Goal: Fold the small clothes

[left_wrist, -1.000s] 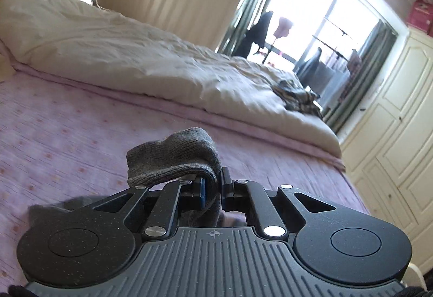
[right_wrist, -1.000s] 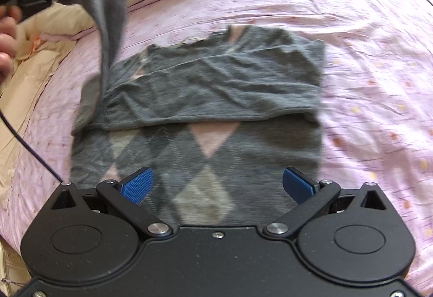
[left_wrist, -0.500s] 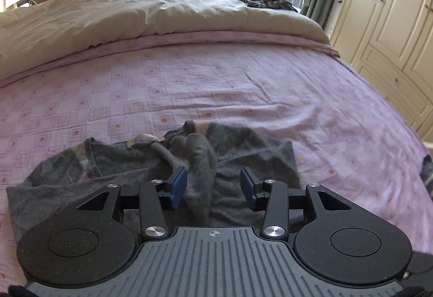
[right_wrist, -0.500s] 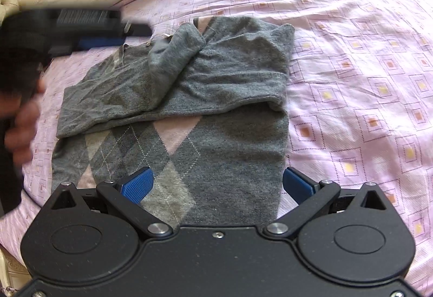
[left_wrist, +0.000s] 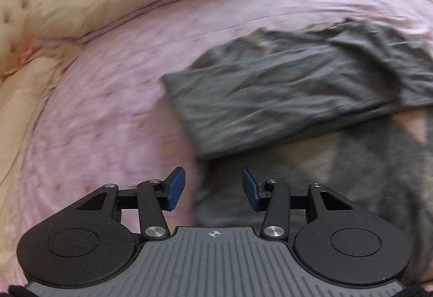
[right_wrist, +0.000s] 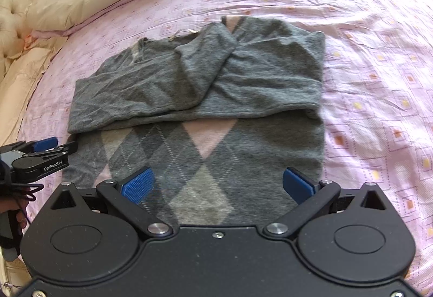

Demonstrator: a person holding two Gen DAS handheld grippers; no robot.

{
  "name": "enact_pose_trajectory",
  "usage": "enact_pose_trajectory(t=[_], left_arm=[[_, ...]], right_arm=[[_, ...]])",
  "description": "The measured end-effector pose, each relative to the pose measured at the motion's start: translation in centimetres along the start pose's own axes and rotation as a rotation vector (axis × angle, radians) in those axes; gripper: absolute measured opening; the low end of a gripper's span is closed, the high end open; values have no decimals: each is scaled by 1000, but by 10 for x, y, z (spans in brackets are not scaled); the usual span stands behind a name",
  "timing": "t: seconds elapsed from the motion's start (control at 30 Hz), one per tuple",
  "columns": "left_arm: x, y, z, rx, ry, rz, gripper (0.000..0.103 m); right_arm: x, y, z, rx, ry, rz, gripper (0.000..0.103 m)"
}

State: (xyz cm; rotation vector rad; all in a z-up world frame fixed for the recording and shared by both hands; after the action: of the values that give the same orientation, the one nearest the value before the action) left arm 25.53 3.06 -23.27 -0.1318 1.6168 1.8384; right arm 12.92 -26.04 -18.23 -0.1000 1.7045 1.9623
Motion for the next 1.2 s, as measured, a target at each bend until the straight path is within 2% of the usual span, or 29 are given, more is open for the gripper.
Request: enact_pose_trajectory(t=[0.13, 0.33, 0.37, 0.43, 0.53, 0.6, 0.93, 1.1, 1.2], left_arm=[[-4, -19, 23, -31, 59, 37, 45], [-22, -35, 18, -4, 18, 12, 45], [-24, -37, 21, -6, 43, 9, 46], [-15, -44, 35, 0, 154, 31, 48], [0, -50, 59, 45, 348, 45, 59], [5, -51, 67, 62, 401, 49, 63], [9, -51, 72, 95, 431, 30, 67], [8, -53, 73, 100, 450, 32, 67], [9, -53, 73, 99, 456, 32, 67]], right_arm=[[-2, -1, 17, 3, 37, 2, 102], [-6, -1, 34, 4, 72, 8, 102], [-8, -2, 36, 5, 78, 8, 102], [-11, -3, 39, 10, 90, 8, 102], [-20, -3, 41, 20, 106, -9, 102], [-30, -5, 42, 28, 116, -29, 102], [-109, -59, 60, 115, 191, -143, 102], [-130, -97, 67, 193, 263, -128, 102], [-130, -109, 55, 270, 277, -113, 100]])
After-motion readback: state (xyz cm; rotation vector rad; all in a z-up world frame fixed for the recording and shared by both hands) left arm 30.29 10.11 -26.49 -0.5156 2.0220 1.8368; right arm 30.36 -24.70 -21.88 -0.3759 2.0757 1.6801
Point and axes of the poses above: each gripper's, at about its wrist camera, not at the fingertips, and y roughly against the way its jaws point, z to its left, x to its underside, the point moved 6 cm from there along -y, roughly the way its jaws point, and after that the axes turned 4 degrees about x, right-handed, at the moved point
